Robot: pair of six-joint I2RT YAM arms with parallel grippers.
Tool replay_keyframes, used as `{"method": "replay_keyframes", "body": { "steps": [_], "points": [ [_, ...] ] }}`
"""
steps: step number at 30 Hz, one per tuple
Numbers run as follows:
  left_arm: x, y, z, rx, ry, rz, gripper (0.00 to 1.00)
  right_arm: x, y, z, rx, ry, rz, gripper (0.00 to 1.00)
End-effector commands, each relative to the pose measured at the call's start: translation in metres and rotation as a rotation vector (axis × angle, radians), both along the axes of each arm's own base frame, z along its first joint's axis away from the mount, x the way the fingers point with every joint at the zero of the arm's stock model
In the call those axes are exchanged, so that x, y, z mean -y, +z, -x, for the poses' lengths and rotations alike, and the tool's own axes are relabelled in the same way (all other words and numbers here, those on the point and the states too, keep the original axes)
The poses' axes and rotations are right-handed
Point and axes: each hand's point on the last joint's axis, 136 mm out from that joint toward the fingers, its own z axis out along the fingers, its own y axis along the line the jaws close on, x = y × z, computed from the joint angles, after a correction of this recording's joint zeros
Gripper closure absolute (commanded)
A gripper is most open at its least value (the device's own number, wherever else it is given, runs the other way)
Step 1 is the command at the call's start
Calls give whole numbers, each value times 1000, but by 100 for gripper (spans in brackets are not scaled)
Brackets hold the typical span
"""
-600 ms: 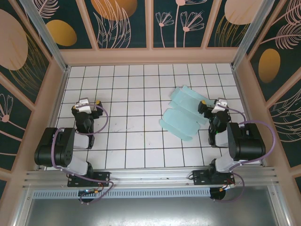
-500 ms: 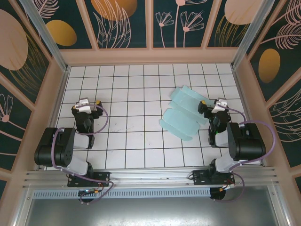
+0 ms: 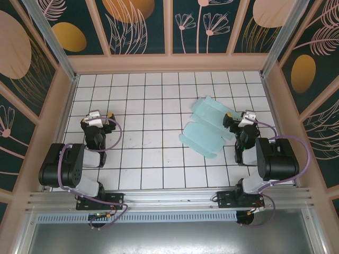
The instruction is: Fold the paper box
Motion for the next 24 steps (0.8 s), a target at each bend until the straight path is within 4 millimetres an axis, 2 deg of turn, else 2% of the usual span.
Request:
{"method": "replay_keyframes", "body": {
  "steps": [1, 10, 13, 16, 19, 20, 22, 24],
  "points": [
    [1, 13, -2, 57, -8, 20, 1, 3, 12, -1, 53, -21, 8, 1],
    [-1, 17, -1, 61, 5, 18, 1, 4, 11, -1, 52, -25, 7, 1],
    [-6, 31, -4, 40, 47, 16, 1, 12, 21, 6, 83, -75, -8, 1],
    [-1, 52, -6, 27, 44, 39, 1, 12, 34, 10, 91, -78, -5, 1],
    [27, 74, -5, 50, -40, 130, 1, 15, 39, 7, 30, -104, -56, 1],
    [44, 79, -5, 49, -87, 162, 1, 18, 41, 6, 10, -130, -106, 1],
    [81, 90, -5, 54, -208, 265, 1, 7, 42, 2, -53, -72, -152, 1],
    [126, 98, 1, 50, -342, 361, 1, 2, 49, -1, -85, -14, -272, 1]
  ]
}}
